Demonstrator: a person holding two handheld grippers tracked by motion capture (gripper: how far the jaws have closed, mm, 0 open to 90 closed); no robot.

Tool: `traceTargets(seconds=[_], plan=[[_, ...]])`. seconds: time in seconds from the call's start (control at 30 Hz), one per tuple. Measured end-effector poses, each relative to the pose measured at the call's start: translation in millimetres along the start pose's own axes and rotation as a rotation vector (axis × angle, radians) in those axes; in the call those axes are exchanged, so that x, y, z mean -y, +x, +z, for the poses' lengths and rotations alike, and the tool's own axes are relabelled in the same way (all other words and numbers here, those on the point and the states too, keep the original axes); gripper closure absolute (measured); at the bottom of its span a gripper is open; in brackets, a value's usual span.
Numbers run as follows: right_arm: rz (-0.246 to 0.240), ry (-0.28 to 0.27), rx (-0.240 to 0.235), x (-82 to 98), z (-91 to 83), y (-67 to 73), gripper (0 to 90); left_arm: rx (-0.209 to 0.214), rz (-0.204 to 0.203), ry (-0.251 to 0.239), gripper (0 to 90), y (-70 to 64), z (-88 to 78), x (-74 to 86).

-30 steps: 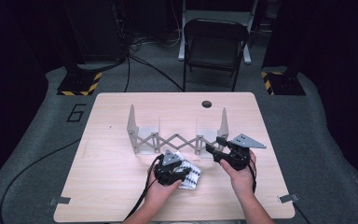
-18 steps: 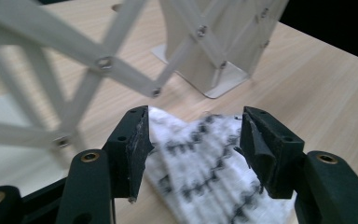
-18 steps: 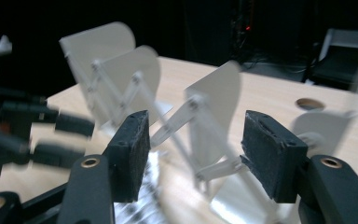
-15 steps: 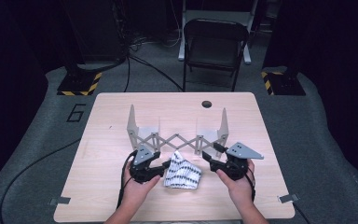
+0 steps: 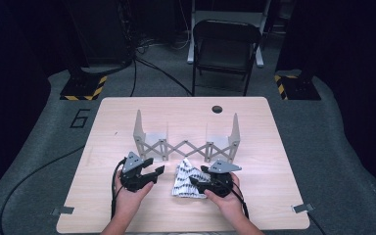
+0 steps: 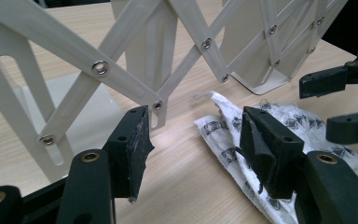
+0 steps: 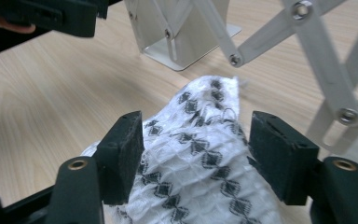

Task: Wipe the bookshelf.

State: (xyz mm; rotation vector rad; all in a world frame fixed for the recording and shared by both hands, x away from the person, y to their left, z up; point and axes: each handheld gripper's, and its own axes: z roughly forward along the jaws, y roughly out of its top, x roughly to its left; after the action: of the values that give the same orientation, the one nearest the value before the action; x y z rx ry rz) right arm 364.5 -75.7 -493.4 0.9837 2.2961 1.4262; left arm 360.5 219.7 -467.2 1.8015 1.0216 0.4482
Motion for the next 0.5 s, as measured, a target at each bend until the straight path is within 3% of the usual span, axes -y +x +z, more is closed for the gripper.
traceTargets(seconds=[0.1, 0.23, 0.3, 0.5], plan=[[-0.024, 0.035, 0.018, 0.9, 8.8, 2.6, 28.1, -0.005, -0.004, 0.002, 42.6, 1.3, -0.4, 1.4], [-0.027, 0.089, 0.001, 2.9, 19.0, 5.7, 24.2, 0.001, 0.004, 0.019, 42.6, 1.6, 0.6, 2.6], [-0.064, 0.116, 0.002, 3.6, 23.3, 7.2, 22.4, -0.006, 0.006, 0.007, 42.6, 1.9, 2.0, 3.5], [-0.082, 0.231, 0.010, 10.5, 33.0, 10.9, 19.5, -0.006, -0.012, 0.009, 42.4, 5.9, -1.3, 3.2]])
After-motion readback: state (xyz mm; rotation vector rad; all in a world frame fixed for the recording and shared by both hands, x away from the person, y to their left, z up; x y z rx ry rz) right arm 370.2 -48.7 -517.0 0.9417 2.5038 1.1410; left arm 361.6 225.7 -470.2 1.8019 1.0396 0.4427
